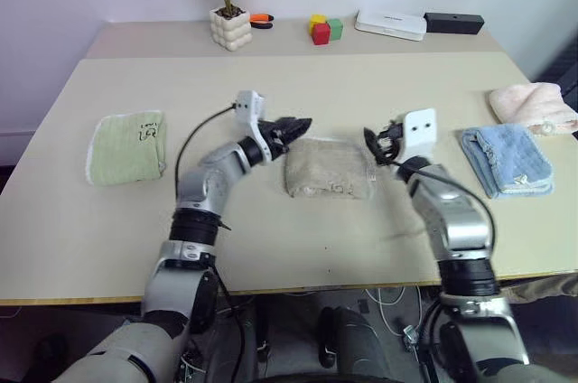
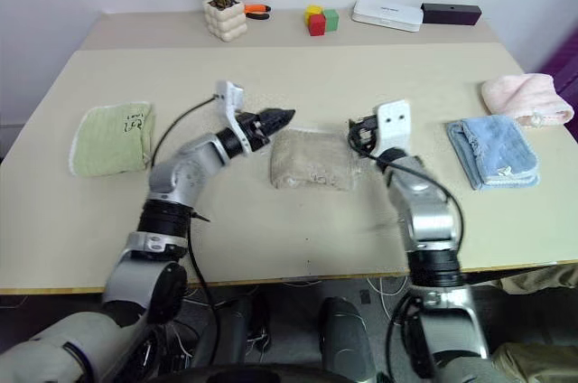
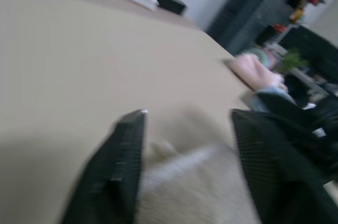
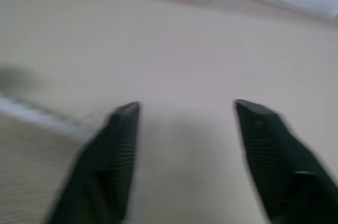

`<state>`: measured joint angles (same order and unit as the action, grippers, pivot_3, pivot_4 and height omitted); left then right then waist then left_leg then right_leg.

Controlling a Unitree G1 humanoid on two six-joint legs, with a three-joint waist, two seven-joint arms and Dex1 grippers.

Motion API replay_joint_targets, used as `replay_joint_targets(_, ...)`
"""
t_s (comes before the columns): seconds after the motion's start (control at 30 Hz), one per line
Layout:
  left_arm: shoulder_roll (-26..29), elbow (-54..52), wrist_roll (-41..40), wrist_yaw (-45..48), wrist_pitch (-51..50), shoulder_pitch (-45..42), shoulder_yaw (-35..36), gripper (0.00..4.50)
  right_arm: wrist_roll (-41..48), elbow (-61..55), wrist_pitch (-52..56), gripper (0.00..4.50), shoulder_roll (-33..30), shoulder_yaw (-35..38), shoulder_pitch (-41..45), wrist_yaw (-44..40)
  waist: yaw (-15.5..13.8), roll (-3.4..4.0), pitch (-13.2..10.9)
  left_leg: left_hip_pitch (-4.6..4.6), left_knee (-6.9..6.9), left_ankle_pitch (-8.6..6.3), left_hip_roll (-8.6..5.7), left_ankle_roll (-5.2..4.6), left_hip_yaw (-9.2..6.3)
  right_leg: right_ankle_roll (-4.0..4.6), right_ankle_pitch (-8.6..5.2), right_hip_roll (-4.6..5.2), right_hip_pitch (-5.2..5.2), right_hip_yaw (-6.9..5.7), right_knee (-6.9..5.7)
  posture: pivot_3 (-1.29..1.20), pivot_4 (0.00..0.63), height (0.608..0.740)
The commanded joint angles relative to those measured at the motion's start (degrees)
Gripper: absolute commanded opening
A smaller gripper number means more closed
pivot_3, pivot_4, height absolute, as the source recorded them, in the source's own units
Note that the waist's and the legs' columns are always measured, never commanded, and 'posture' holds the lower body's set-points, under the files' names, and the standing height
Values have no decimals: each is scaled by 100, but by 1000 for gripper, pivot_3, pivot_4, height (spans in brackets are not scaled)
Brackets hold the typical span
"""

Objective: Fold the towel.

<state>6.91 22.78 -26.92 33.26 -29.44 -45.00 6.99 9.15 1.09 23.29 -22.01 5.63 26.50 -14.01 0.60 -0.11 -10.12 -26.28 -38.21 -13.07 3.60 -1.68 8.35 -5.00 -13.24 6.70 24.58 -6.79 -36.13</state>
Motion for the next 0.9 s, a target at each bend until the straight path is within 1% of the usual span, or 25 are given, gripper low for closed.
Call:
replay_joint_targets(0.03,178,-285,-238,99,-186,-165,193,4449,305,-213,-31,4500,-367,309,200,-540,12,0,0,0,0,1,0,1,1,0,0,0,0,0,0,0,150,740)
replay_joint_targets(0.1,379,-436,-430,204,-541,-83,324,4486,579,-238,-7,4500,-620,493,226,-978,17,0,0,1,3,18,0,30,2,0,0,0,0,0,-1,0,150,740)
replay_joint_targets(0.2,721,-471,-609,406,-915,85,436,4486,797,-247,-97,4500,-1039,673,103,-1544,19,1,-1,2,4,20,0,33,4,0,0,-1,1,1,-2,0,150,740)
replay_joint_targets(0.33,1054,-606,-821,935,-1185,241,372,4486,1099,-404,-36,4500,-1302,774,-121,-2055,7,-1,-1,2,4,20,1,33,4,-1,0,-1,1,0,-2,0,150,740)
replay_joint_targets(0.47,1410,-807,-784,1674,-900,342,216,4486,1559,-1251,540,4500,-1487,590,-589,-2561,-6,-2,-2,1,1,20,1,34,3,-1,0,0,0,0,-2,0,150,740)
replay_joint_targets(0.57,1729,-866,-793,2401,-641,406,152,4486,2045,-1845,897,4500,-1532,726,-1057,-2842,1,-2,-2,2,3,20,2,34,1,0,0,0,0,0,-2,0,150,740)
replay_joint_targets(0.63,1958,-864,-669,2883,-300,491,33,4486,2047,-1814,986,4500,-1603,878,-1215,-2771,3,-2,-2,2,2,19,2,34,1,0,0,0,0,0,-1,0,150,740)
replay_joint_targets(0.7,2186,-800,-630,3383,8,545,-5,4486,2618,-1430,1968,4500,-1566,1293,-1119,-2450,1,-2,-1,2,0,18,2,32,2,1,0,0,0,0,0,0,150,740)
replay_joint_targets(0.8,2366,-700,-562,3866,402,597,-35,4486,3123,-1199,2950,4500,-1416,1495,-992,-2074,-11,-2,-1,2,-2,13,3,23,-2,4,0,2,-1,0,0,0,150,740)
replay_joint_targets(0.83,2403,-693,-538,4038,572,633,-52,4486,3168,-1141,3175,4500,-1373,1475,-933,-1950,-7,-2,-1,2,-2,10,4,19,-4,5,0,2,-1,-1,0,0,150,740)
replay_joint_targets(0.9,2594,-822,-671,4517,508,805,-91,4486,3188,-901,3542,4500,-1180,1485,-750,-1567,7,-1,-1,2,-1,2,5,5,-5,5,0,2,0,-1,0,0,150,740)
